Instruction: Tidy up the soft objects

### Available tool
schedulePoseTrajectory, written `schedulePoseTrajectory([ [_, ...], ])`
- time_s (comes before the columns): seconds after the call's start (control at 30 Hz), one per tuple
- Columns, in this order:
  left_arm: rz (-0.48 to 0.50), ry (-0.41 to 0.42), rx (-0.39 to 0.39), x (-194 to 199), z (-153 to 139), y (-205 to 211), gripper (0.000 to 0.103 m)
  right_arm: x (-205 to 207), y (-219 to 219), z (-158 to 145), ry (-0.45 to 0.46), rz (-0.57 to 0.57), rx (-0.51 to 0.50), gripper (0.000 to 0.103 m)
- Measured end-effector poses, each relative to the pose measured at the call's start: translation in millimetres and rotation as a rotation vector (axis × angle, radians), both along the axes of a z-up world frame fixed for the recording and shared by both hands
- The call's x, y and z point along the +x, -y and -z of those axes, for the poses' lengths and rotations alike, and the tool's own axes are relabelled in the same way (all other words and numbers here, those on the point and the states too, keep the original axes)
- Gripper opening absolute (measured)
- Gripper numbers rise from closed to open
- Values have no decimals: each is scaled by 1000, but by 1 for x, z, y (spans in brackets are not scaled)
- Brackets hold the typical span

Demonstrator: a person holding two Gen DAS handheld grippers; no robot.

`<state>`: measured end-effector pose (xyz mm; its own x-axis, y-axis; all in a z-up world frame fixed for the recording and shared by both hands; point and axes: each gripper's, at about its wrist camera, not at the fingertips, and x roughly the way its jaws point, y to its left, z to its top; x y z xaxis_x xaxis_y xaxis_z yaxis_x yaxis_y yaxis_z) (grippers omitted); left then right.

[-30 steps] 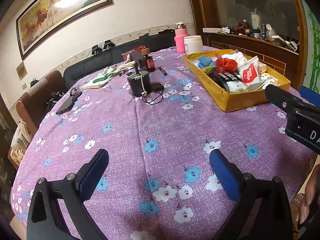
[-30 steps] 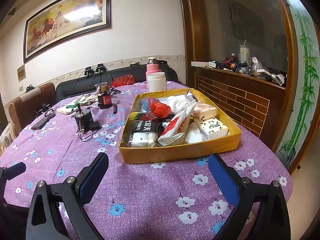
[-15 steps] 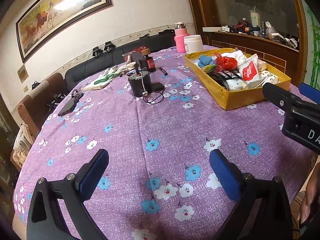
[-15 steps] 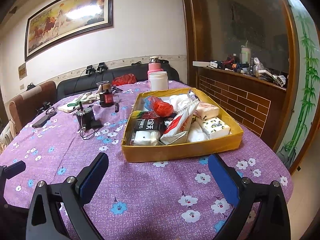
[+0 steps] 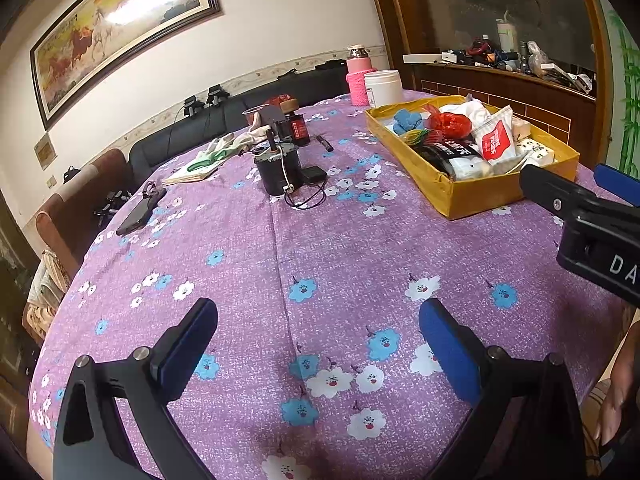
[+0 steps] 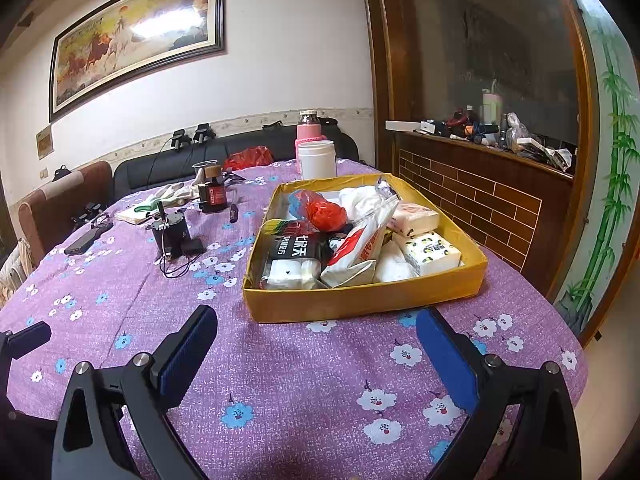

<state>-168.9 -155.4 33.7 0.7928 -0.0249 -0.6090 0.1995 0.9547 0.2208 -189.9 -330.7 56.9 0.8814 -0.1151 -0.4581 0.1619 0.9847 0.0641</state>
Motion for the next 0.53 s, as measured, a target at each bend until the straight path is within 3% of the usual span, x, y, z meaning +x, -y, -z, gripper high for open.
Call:
schedulePoseTrajectory([
  [0.53,-24,64,60,-10,-6,2,101,2,-1,4,-8,-1,12,101],
])
